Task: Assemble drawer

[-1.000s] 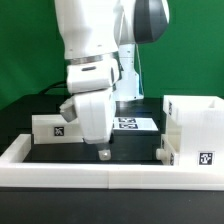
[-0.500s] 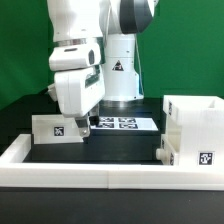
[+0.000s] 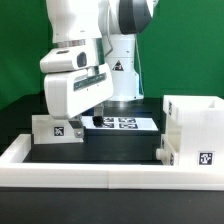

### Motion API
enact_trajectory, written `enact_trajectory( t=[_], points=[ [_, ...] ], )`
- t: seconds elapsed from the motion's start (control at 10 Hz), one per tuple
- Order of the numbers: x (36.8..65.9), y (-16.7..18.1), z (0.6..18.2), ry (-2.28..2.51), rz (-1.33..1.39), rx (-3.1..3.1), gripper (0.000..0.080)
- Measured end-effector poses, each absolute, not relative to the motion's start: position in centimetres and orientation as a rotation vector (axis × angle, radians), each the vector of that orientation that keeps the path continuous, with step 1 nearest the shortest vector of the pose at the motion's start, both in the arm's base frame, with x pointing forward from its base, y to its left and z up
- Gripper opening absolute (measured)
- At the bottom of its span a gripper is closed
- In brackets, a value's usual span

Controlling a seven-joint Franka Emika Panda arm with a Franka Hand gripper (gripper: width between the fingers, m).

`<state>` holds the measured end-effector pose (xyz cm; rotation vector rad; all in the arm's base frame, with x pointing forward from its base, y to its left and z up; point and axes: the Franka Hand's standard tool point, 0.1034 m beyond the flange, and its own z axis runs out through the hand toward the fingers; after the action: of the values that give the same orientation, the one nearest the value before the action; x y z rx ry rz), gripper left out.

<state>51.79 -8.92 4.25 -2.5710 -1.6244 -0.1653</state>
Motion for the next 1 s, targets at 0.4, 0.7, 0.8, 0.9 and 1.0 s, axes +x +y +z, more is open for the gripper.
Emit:
enact_trajectory(
  t=[0.4,0.7,0.8,0.9,1.0],
  points=[
    [51.1,-9.8,4.4,-1.251,-0.170,-2.760,0.0649],
    [48.4,-11.0,5.1,-0.821,-0.188,-2.932,0.0649],
    [47.5,-11.1,5.3,-0.708,-0.187,-2.963,0.0649],
    [46.7,-11.4,5.7,-0.597,-0.179,-2.986,0.0649],
    [46.4,-11.7,6.1,-0.480,-0.180,-3.007,0.0649]
  ],
)
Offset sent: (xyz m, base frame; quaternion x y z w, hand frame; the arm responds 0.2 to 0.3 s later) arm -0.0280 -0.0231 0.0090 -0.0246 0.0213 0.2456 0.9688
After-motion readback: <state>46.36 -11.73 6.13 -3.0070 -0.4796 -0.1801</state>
